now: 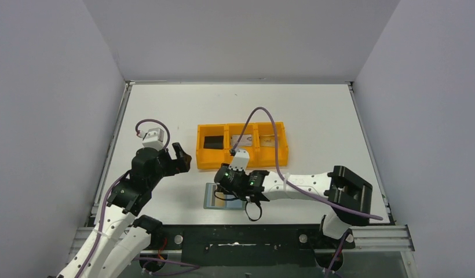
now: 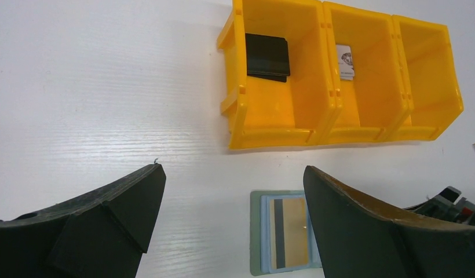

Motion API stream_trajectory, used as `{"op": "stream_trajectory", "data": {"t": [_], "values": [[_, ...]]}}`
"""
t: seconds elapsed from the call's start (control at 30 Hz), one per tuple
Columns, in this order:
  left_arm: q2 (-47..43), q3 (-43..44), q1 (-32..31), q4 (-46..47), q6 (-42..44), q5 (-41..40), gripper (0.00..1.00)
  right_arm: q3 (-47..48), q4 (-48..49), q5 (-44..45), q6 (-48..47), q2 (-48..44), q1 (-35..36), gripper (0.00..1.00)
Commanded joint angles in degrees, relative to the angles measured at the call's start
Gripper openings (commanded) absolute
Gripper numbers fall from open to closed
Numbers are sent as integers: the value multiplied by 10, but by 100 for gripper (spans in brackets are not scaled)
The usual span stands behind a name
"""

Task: Take the credit cards out of the card holder

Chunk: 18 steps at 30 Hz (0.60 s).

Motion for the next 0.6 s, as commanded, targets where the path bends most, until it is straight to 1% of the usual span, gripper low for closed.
{"op": "stream_trajectory", "data": {"t": [0.0, 0.27, 0.4, 0.5, 0.57], "values": [[0, 5, 5, 13, -1, 2, 91, 44, -46, 28, 47, 40, 12, 34], [0, 4, 7, 14, -1, 5, 91, 73, -75, 2, 51, 103, 22, 33], [-8, 2, 7, 17, 0, 10, 84, 88, -102, -7, 55, 134, 27, 32], [-5, 1, 7, 20, 0, 18, 79, 82, -113, 0, 65, 137, 28, 28], [-2, 1, 7, 21, 0, 24, 76, 78, -114, 4, 68, 138, 28, 23]]}}
